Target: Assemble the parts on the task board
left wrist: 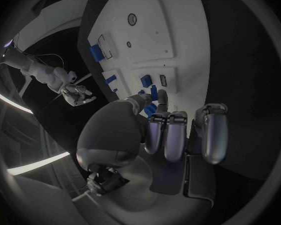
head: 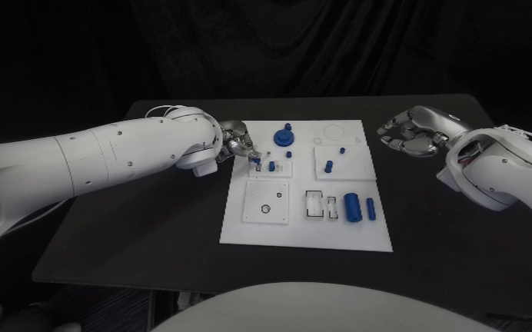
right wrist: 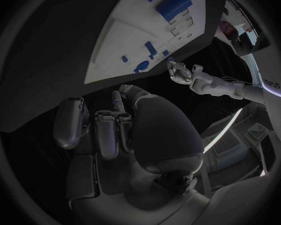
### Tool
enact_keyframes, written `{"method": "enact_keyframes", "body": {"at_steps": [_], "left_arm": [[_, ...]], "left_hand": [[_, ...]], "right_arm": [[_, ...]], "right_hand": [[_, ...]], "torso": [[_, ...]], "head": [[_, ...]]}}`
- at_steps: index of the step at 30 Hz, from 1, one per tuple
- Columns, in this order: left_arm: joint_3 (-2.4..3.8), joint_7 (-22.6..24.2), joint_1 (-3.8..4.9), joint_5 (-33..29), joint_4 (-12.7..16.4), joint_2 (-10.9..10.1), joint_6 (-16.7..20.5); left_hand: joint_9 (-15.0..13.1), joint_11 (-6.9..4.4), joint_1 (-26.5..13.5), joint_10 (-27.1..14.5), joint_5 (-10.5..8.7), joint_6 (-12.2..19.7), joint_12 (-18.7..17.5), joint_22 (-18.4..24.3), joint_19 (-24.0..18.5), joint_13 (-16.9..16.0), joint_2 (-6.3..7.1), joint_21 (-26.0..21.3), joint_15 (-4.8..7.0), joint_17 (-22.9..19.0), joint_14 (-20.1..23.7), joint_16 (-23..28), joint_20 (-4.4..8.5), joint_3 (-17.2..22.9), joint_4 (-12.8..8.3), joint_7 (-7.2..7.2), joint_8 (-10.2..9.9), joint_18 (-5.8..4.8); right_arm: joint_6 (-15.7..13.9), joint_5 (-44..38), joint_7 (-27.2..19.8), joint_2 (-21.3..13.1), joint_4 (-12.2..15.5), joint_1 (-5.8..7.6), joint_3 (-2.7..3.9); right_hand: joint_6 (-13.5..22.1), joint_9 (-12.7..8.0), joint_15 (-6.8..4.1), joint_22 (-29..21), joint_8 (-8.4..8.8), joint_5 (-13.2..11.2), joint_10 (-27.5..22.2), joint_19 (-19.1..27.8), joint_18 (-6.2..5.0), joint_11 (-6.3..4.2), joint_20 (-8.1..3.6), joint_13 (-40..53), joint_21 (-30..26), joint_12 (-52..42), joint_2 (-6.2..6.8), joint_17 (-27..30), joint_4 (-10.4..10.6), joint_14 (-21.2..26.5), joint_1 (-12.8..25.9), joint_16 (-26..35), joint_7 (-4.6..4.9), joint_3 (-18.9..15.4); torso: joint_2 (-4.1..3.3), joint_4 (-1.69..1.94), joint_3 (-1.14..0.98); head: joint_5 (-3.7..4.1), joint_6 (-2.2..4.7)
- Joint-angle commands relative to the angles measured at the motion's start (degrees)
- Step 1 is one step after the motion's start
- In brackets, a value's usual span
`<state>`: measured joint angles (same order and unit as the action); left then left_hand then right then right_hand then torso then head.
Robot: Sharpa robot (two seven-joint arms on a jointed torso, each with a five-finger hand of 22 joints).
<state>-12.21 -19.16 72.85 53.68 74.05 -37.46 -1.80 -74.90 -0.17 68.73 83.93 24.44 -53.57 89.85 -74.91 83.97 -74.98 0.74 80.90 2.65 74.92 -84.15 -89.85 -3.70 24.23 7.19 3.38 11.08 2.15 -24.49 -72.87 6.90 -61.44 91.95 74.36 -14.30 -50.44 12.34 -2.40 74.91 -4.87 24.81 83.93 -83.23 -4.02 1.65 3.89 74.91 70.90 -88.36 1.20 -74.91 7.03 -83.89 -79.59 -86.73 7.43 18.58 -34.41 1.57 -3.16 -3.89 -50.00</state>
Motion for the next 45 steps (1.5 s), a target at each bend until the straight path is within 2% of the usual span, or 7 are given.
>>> {"method": "enact_keyframes", "body": {"at_steps": [1, 8, 13, 27, 34, 38, 45], "left_arm": [[0.05, -1.0, -0.20, -1.0, 0.5, -0.2, 1.0], [0.05, -1.4, -0.58, -0.7, 1.0, -0.6, 1.3], [0.05, -1.3, -0.96, 2.3, 1.5, -0.6, 2.4], [0.04, -1.2, -2.11, 6.5, 2.7, -1.3, 6.0], [0.04, -0.5, -2.69, 8.4, 3.0, -1.3, 7.1], [0.04, -0.4, -2.95, 9.0, 3.0, -1.3, 7.1], [0.04, -0.4, -3.35, 9.3, 2.7, -1.1, 6.7]], "left_hand": [[-1.1, -0.18, -0.4, 6.1, -0.30, -0.3, 0.1, -11.7, -0.4, -15.0, -0.36, -0.4, 0.18, 15.1, -5.8, -0.1, 0.07, 1.0, -0.6, -0.02, 0.3, 0.43], [-1.1, -0.20, -0.4, 6.1, -0.29, -0.3, 0.1, -11.7, -0.4, -15.0, -0.39, -0.4, 0.18, 15.1, -5.8, -0.1, 0.08, 1.1, -0.7, -0.04, 0.3, 0.43], [-1.1, -0.21, -0.4, 6.1, -0.24, -0.3, 0.1, -11.6, -0.5, -15.0, -0.45, -0.5, 0.19, 15.1, -5.8, -0.1, 0.08, 1.2, -0.7, -0.04, 0.3, 0.47], [-1.1, -0.21, -0.6, 6.1, -0.24, -0.4, 0.1, -11.6, -0.4, -15.0, -0.54, -0.5, 0.21, 15.1, -5.8, -0.1, 0.10, 1.3, -0.6, -0.01, 0.3, 0.46], [-1.1, -0.22, -0.7, 6.1, -0.33, -0.5, 0.1, -11.7, -0.4, -15.0, -0.54, -0.4, 0.22, 15.1, -5.8, -0.1, 0.11, 1.4, -0.5, -0.03, 0.4, 0.43], [-1.2, -0.30, -1.6, 6.1, -2.38, -0.8, 0.1, -11.6, -0.4, -15.0, -0.54, -0.5, 0.30, 15.1, -5.8, -0.1, 0.17, 1.6, 0.0, -0.12, 0.5, 0.45], [-1.1, -0.31, -1.7, 6.1, -2.57, -0.8, 0.1, -11.6, -0.4, -15.0, -0.58, -0.5, 0.31, 15.1, -5.8, -0.1, 0.18, 1.6, 0.0, -0.14, 0.5, 0.46]], "right_arm": [[0.5, 0.0, 0.9, 0.0, 0.1, -0.16, 0.04], [0.5, 0.0, 0.9, -0.1, 0.1, -0.17, 0.04], [0.4, 0.0, 0.9, -0.2, 0.2, -0.17, 0.04], [0.4, 0.0, 1.0, -0.2, 0.2, -0.17, 0.04], [0.5, 0.0, 1.0, 0.0, 0.1, -0.17, 0.04], [0.5, 0.0, 1.1, 0.0, 0.1, -0.17, 0.04], [0.6, 0.0, 1.2, 0.0, 0.1, -0.17, 0.04]], "right_hand": [[-0.3, -0.1, 0.12, 9.6, 0.13, 0.3, 4.0, 0.4, -0.13, 0.09, -0.03, 13.0, -0.4, 0.2, -0.10, -9.2, 0.1, -4.8, 0.2, 0.4, -0.05, 0.3], [-0.4, -0.1, 0.12, 9.6, 0.12, 0.2, 3.9, 0.4, -0.15, 0.08, -0.03, 12.9, -0.5, 0.3, -0.10, -9.1, 0.0, -4.8, 0.3, 0.5, -0.05, 0.3], [-0.4, -0.1, 0.12, 9.6, 0.12, 0.2, 3.9, 0.4, -0.15, 0.08, -0.03, 12.9, -0.5, 0.3, -0.10, -9.1, 0.0, -4.8, 0.3, 0.5, -0.05, 0.3], [-0.5, -0.1, 0.11, 9.5, 0.09, 0.2, 3.9, 0.5, -0.17, 0.08, -0.03, 12.8, -0.6, 0.3, -0.05, -9.0, 0.0, -4.7, 0.3, 0.5, -0.06, 0.3], [-0.5, -0.1, 0.11, 9.5, 0.09, 0.2, 3.9, 0.5, -0.17, 0.08, -0.03, 12.8, -0.6, 0.3, -0.05, -9.0, 0.0, -4.7, 0.3, 0.5, -0.06, 0.3], [-0.5, 0.0, 0.11, 9.5, 0.07, 0.2, 3.8, 0.5, -0.21, 0.08, -0.03, 12.8, -0.7, 0.4, -0.03, -8.8, 0.0, -4.7, 0.4, 0.7, -0.07, 0.4], [-0.5, 0.0, 0.11, 9.5, 0.07, 0.2, 3.8, 0.5, -0.21, 0.08, -0.03, 12.8, -0.7, 0.4, -0.03, -8.8, 0.0, -4.7, 0.4, 0.7, -0.07, 0.4]], "torso": [[0.00, -0.13, 0.05], [0.02, -0.13, -0.01], [0.04, -0.18, -0.09], [0.00, -0.36, -0.10], [-0.01, -0.29, -0.06], [0.05, -0.31, -0.10], [0.02, -0.25, -0.03]], "head": [[-0.10, 0.00], [-0.13, 0.00], [-0.25, 0.00], [-0.53, 0.00], [-0.40, 0.00], [-0.36, 0.00], [-0.52, 0.00]]}}
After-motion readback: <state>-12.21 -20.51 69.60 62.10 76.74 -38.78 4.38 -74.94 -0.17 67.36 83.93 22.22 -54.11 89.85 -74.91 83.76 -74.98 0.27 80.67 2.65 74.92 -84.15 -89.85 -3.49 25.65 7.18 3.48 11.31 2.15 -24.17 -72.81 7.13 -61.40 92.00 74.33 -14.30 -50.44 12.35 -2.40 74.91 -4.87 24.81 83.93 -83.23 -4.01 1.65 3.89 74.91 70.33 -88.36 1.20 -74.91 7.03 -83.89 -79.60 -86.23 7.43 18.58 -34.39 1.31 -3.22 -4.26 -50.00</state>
